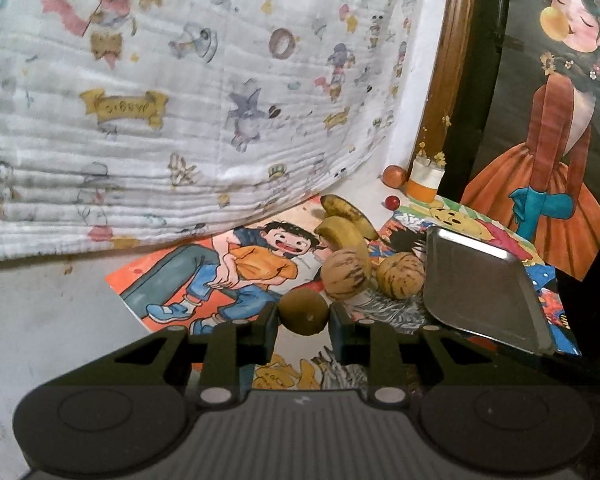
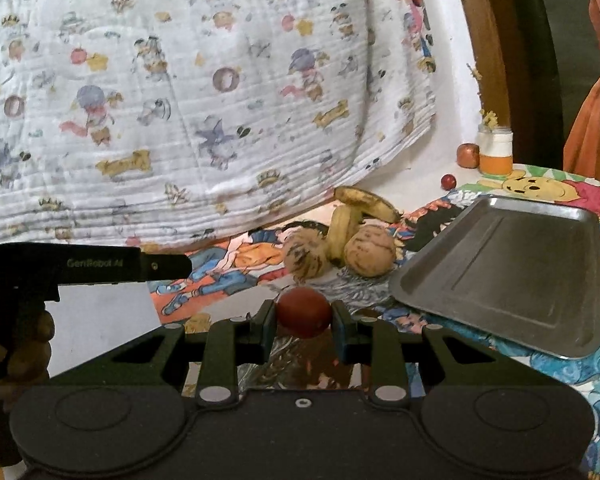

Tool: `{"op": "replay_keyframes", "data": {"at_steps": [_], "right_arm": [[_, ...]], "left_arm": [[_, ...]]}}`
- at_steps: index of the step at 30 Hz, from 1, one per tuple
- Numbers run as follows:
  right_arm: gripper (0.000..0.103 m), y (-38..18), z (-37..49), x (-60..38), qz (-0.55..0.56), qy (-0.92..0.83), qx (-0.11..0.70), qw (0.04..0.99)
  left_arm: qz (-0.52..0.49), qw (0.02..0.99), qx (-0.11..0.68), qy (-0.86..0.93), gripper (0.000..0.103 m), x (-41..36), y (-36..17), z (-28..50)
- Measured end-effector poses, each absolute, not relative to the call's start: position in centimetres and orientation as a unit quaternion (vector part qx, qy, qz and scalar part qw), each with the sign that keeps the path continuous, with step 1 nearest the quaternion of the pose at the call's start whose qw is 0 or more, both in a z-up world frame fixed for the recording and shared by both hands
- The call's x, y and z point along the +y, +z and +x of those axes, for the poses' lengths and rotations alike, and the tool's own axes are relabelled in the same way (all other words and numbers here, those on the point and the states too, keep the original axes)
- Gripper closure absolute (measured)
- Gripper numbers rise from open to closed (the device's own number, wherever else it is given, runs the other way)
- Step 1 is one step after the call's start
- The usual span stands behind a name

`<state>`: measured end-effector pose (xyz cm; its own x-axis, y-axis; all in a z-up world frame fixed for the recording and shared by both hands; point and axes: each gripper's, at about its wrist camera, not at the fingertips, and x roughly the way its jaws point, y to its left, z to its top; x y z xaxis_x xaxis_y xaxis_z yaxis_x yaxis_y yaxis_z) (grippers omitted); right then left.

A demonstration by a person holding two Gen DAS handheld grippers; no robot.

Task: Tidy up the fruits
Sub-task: 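Carry the red fruit with the right tool while the left tool carries the brown fruit over the tray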

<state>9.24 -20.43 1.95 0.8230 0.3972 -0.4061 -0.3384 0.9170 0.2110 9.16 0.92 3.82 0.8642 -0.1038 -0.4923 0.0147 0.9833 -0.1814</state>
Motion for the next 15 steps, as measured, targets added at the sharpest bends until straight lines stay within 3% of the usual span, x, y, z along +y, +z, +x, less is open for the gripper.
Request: {"op": "replay_keyframes", "data": {"at_steps": [15], "right_arm": [[0.072,4.4,9.5,-25.2,0.090,0.152,0.206,0.963]], "left_arm": [[-0.086,0.962,0.249,-0.075,0.073,-1.4,5.6,11.0]]}}
